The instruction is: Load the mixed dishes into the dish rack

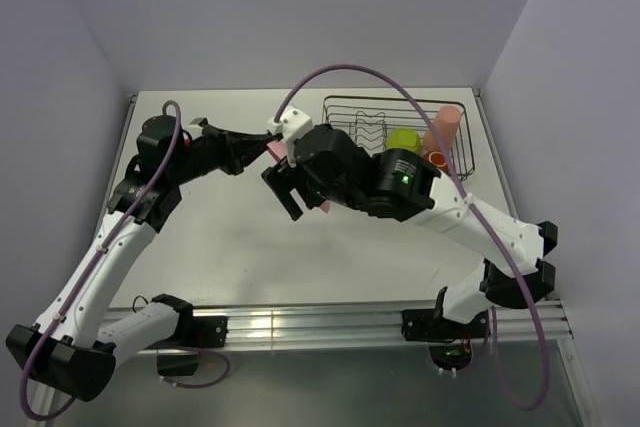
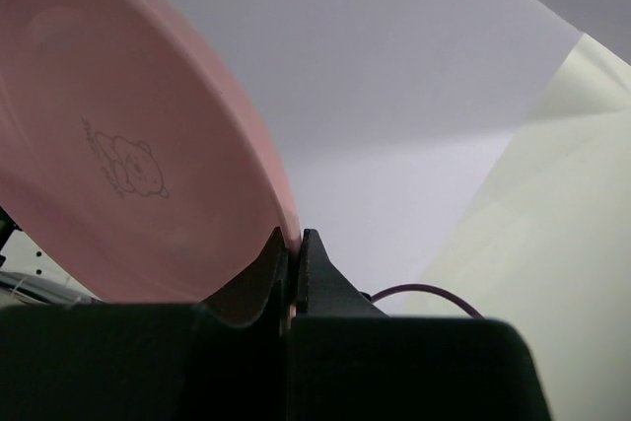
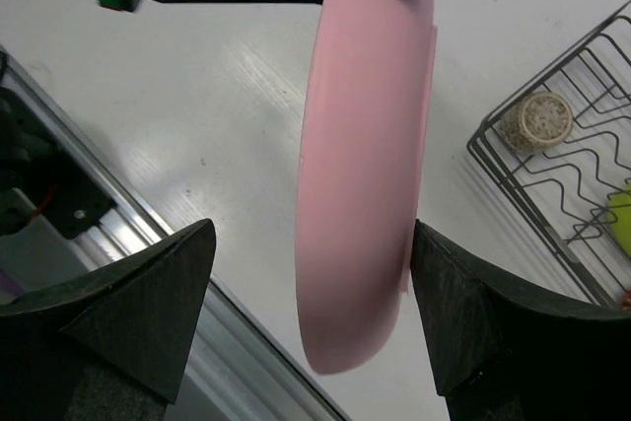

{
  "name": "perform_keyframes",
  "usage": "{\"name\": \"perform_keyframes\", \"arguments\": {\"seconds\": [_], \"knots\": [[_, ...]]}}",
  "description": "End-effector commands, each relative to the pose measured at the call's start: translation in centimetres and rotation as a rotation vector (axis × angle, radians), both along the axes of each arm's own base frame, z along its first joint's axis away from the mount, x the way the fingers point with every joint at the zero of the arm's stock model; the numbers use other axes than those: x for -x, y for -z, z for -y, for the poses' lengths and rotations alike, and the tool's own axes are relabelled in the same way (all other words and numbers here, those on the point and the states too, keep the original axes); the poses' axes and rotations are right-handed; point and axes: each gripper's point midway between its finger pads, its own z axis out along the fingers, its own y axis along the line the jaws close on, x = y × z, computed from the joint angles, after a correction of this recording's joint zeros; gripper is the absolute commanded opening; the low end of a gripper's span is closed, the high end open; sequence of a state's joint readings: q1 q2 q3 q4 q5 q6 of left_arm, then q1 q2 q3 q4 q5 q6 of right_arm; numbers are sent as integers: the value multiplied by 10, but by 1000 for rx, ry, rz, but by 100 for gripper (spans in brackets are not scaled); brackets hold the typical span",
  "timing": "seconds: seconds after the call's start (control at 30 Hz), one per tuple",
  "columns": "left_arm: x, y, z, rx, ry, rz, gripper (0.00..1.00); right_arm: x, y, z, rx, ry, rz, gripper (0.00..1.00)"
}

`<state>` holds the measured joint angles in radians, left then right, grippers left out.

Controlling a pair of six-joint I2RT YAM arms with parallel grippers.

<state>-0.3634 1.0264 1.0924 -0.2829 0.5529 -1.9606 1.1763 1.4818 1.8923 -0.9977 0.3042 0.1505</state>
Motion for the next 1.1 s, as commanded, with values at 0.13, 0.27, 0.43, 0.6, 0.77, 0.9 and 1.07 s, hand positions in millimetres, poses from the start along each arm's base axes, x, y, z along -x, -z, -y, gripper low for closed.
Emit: {"name": "perform_keyframes", "arguments": {"seconds": [0.13, 0.27, 0.43, 0.6, 0.77, 0.9, 1.07], "knots": [[13, -39, -2, 60, 27, 68, 0, -17, -6, 3, 58, 108, 84, 83], [14, -35, -2, 64, 27, 60, 0, -21, -11, 6, 47, 142, 99, 72], [16, -31, -1, 67, 36, 51, 0, -22, -11, 12, 49, 159, 110, 55], [16, -33, 0, 75, 42, 53, 0, -24, -7, 11, 65, 163, 109, 16], [16, -32, 0, 83, 51, 55, 4, -28, -11, 11, 59, 196, 125, 0], [21, -29, -1, 80, 58, 70, 71, -36, -10, 15, 82, 240, 154, 0], [27, -15, -2, 29, 78, 62, 99, -43, 0, 24, 135, 301, 175, 0]]}}
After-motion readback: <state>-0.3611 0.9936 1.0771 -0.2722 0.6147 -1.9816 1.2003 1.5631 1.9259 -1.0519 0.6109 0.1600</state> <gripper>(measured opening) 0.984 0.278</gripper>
